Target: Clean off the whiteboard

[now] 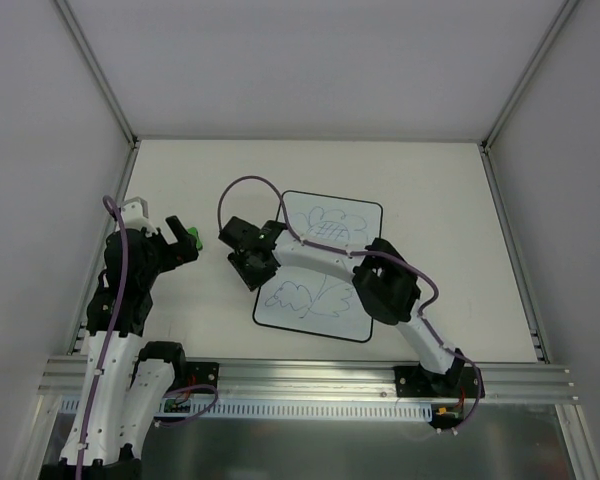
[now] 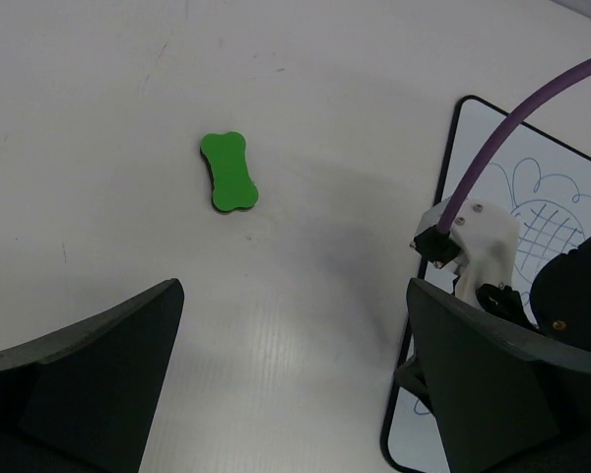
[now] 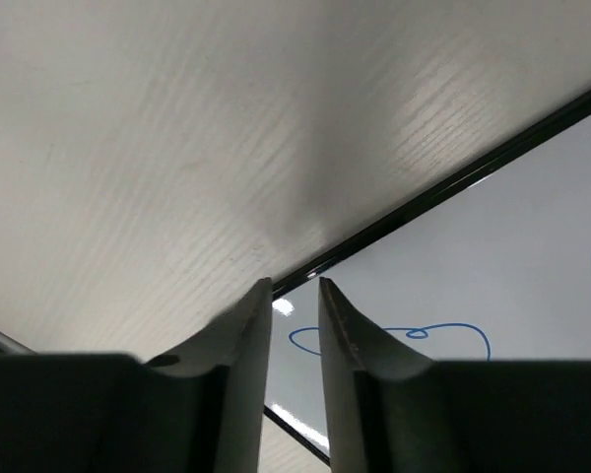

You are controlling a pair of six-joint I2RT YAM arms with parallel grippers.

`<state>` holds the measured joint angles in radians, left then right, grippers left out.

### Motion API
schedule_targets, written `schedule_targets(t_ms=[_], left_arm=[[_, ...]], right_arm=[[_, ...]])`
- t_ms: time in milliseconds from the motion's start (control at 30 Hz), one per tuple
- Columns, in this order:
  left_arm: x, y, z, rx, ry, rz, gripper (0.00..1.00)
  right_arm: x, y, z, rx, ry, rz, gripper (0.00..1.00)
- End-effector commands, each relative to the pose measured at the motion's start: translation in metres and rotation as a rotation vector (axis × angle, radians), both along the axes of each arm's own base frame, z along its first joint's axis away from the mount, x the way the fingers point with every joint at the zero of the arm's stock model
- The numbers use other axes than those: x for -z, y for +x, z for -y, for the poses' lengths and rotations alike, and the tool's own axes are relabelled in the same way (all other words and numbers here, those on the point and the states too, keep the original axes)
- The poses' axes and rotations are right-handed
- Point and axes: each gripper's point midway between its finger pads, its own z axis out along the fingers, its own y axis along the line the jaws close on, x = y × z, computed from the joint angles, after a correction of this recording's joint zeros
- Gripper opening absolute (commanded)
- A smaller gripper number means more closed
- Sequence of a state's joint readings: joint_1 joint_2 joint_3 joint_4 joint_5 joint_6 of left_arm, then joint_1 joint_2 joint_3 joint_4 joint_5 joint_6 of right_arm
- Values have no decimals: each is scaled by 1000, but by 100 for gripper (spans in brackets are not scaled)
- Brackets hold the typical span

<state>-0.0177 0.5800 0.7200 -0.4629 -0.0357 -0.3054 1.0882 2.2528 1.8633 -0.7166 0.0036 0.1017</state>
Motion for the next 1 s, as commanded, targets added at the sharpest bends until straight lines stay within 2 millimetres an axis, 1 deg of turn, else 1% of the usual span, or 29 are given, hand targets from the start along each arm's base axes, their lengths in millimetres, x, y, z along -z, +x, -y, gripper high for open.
schedule_targets(t_ms=[0,33,67,100,133,167,200,233,267,300,333,367,400,433,467,500,533,567,600,633,667,700,733,767,800,833,867,900,967], left_arm=[[6,4,-4,-31,-16,-17,99],[6,5,-4,-34,-18,-20,99],[8,6,-4,-39,-25,-27,99],[12,9,-4,-45,-29,-48,99],[13,11,-4,-50,-35,-60,99],[14,14,-3,-57,-51,-73,99],[22,18,-1,-54,-62,-115,99],[21,23,-1,-62,-72,-127,99],[24,27,-1,-81,-91,-145,99],[36,33,-3,-104,-90,-203,99],[36,39,-4,-121,-97,-217,99],[40,44,-5,-138,-109,-240,99],[56,51,-8,-162,-99,-305,99],[53,59,-9,-175,-98,-310,99],[57,64,-12,-198,-100,-328,99],[73,70,-13,-215,-95,-384,99],[71,79,-16,-230,-87,-389,99],[75,84,-18,-244,-77,-405,99],[91,90,-24,-265,-63,-461,99],[87,102,-30,-281,-54,-454,99],[91,107,-32,-279,-42,-471,99],[105,112,-33,-286,-35,-513,99],[103,121,-34,-289,-40,-510,99],[107,123,-35,-295,-45,-521,99],[112,126,-37,-303,-45,-535,99],[122,127,-40,-314,-46,-561,98],[123,130,-42,-315,-45,-565,97],[133,131,-41,-304,-46,-593,95],[138,135,-38,-290,-54,-609,93]], right_arm=[[-61,32,-3,50,81,134,34],[-63,35,6,60,71,154,43],[-92,49,20,103,103,208,46],[-101,55,32,129,114,227,49],[-92,57,51,155,91,229,54],[-96,72,74,210,90,245,55],[-119,79,93,255,121,293,55],[-121,86,111,293,118,308,56],[-103,94,148,363,66,287,56],[-100,96,164,393,70,278,56],[-109,97,179,425,94,290,56],[-106,108,203,487,93,297,56],[-88,100,222,508,58,264,56],[-93,101,231,533,84,277,56],[-89,104,247,575,89,270,56],[-75,94,255,576,88,226,56],[-75,94,259,587,110,229,59],[-77,95,267,604,127,233,64],[-70,89,274,613,114,221,69],[-69,89,277,618,116,223,76],[-70,91,281,633,125,224,77],[-69,89,281,633,139,215,77],[-66,89,281,643,148,211,81],[-66,89,283,652,153,208,83],[-68,89,283,654,163,210,83],[-68,90,283,655,167,212,83],[-68,90,285,659,165,214,83],[-69,90,285,658,169,217,83],[-71,92,286,664,182,226,83]])
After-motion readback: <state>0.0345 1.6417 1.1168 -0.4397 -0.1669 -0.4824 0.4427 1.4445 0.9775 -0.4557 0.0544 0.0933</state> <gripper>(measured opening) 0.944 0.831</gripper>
